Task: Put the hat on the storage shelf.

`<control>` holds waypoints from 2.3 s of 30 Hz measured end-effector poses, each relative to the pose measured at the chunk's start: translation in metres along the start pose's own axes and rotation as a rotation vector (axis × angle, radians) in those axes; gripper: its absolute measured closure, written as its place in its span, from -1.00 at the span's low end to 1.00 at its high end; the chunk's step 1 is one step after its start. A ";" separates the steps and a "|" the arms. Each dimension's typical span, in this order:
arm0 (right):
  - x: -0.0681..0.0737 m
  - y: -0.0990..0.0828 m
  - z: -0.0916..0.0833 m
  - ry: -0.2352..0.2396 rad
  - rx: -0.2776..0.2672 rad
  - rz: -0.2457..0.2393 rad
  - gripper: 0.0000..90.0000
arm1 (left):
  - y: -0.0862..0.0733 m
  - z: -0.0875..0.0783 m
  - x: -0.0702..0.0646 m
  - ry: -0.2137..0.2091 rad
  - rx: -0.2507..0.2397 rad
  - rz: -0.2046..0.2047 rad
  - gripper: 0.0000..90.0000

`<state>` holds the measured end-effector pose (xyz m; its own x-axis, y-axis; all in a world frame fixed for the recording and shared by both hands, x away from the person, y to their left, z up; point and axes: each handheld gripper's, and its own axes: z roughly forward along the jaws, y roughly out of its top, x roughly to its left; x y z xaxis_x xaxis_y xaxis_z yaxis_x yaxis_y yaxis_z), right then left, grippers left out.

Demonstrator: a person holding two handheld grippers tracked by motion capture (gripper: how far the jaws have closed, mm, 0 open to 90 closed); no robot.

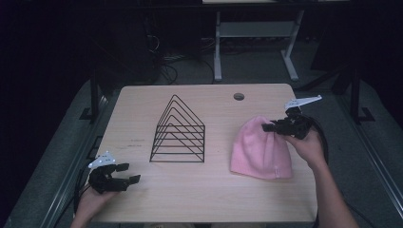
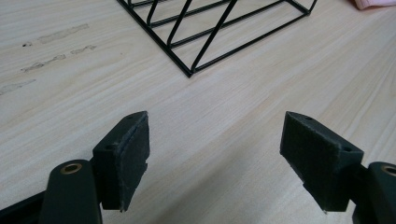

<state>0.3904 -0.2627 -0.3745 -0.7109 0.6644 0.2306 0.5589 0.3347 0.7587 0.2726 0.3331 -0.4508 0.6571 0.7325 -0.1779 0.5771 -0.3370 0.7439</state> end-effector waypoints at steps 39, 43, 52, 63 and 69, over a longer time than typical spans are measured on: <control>0.093 0.063 -0.053 0.068 -0.143 -0.209 0.65 | 0.001 -0.003 -0.003 0.000 -0.016 0.009 -0.48; 0.103 0.072 -0.055 0.083 -0.154 -0.232 0.65 | 0.001 -0.003 -0.003 -0.002 -0.009 0.006 -0.48; 0.116 0.089 -0.059 0.113 -0.179 -0.254 0.65 | 0.000 -0.004 -0.001 -0.001 -0.015 0.002 -0.48; 0.131 0.108 -0.059 0.141 -0.203 -0.285 0.65 | -0.001 -0.004 -0.001 -0.016 -0.017 -0.018 -0.47; 0.139 0.119 -0.057 0.158 -0.217 -0.303 0.65 | 0.000 -0.005 0.000 -0.024 -0.023 -0.013 -0.45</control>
<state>0.3337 -0.1684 -0.2172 -0.8960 0.4406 0.0547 0.2230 0.3400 0.9136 0.2698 0.3357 -0.4476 0.6609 0.7225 -0.2030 0.5748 -0.3134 0.7559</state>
